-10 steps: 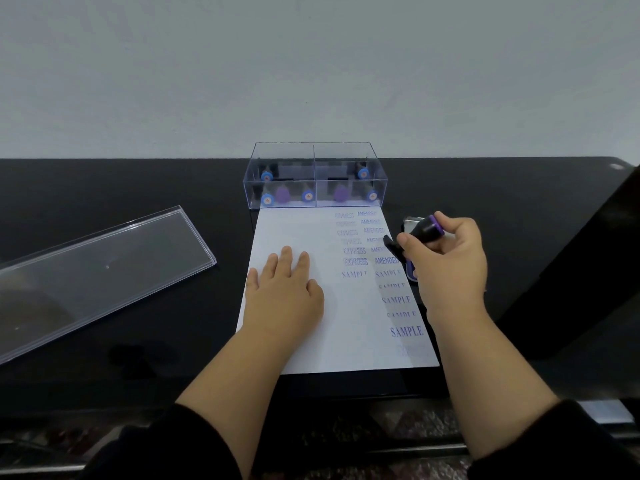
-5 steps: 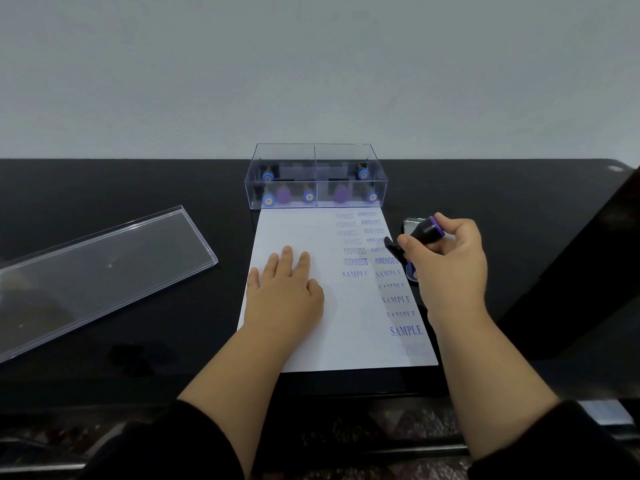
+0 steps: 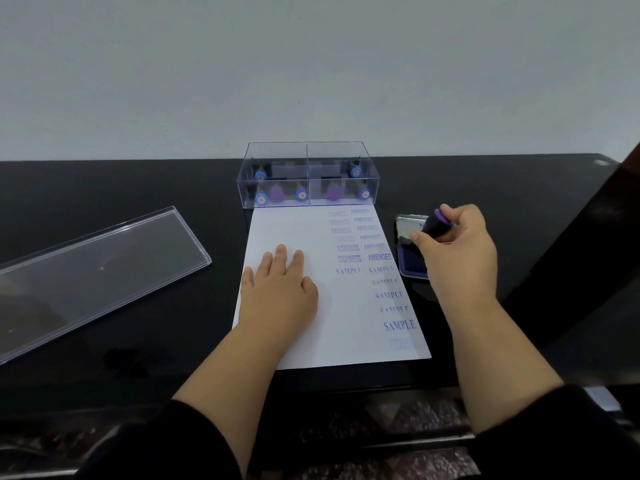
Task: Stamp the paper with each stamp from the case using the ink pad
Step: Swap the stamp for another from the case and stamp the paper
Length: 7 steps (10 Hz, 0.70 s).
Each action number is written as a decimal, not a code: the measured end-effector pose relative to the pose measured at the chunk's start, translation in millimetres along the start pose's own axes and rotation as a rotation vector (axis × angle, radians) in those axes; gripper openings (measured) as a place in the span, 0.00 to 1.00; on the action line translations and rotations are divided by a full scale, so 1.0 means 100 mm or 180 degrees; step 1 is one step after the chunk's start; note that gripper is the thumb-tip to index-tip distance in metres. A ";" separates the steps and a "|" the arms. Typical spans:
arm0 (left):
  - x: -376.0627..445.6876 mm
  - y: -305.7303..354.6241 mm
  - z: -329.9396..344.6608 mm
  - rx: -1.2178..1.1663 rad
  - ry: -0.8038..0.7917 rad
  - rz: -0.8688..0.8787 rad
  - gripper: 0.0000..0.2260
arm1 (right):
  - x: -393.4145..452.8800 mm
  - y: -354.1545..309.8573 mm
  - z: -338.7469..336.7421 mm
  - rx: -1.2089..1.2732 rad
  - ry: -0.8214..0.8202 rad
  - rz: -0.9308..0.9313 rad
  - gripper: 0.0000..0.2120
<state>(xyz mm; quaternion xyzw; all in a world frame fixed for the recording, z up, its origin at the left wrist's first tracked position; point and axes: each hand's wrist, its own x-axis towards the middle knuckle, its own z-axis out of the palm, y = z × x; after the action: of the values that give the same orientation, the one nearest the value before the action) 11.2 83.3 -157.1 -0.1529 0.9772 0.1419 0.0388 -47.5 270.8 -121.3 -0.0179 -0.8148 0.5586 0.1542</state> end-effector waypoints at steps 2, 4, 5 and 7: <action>0.00 -0.01 0.01 0.0025 0.0017 0.0021 0.24 | 0.08 0.10 -0.13 -0.1058 0.0047 -0.0222 0.13; 0.01 0.00 0.02 0.0035 0.0022 0.0031 0.24 | 0.09 0.14 -0.12 -0.1439 0.0036 -0.0283 0.12; 0.00 -0.01 0.02 0.0031 0.0032 0.0033 0.24 | 0.06 0.14 -0.10 -0.1555 -0.0057 -0.0245 0.11; 0.01 -0.01 0.02 0.0029 0.0048 0.0050 0.24 | 0.02 0.10 -0.07 -0.1770 -0.0091 -0.0165 0.10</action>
<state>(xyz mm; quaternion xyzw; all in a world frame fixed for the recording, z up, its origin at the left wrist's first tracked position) 11.2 82.4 -159.2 -0.1460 0.9793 0.1366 0.0310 -49.2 281.7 -127.2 -0.0308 -0.9391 0.3096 0.1461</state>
